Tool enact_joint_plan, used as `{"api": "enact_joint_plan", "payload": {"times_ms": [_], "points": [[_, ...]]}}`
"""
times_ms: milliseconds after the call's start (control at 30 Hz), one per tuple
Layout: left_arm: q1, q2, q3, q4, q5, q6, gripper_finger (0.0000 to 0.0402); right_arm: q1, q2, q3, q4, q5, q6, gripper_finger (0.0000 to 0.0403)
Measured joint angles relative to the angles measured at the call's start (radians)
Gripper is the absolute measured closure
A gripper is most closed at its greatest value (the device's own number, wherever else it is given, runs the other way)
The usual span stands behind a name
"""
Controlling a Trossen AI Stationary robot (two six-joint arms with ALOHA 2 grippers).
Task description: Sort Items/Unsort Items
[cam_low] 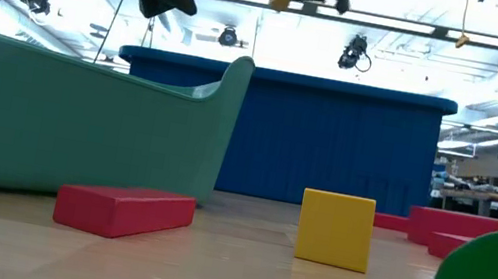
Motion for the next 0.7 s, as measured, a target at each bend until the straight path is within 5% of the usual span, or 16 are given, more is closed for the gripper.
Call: {"api": "enact_joint_plan", "payload": {"times_ms": [267, 533, 700], "points": [[0.0, 0.008, 0.0, 0.019, -0.001, 0.007, 0.0401, -0.093, 0.139, -0.001, 0.186, -0.121, 0.082, 0.0268], [0.0, 0.027, -0.002, 0.031, -0.007, 0.005, 0.0401, -0.107, 0.186, 0.0, 0.221, -0.171, 0.281, 0.0128], [0.003, 0.065, -0.001, 0.071, -0.001, 0.006, 0.0401, -0.107, 0.186, 0.0, 0.23, -0.173, 0.256, 0.0103]]}}
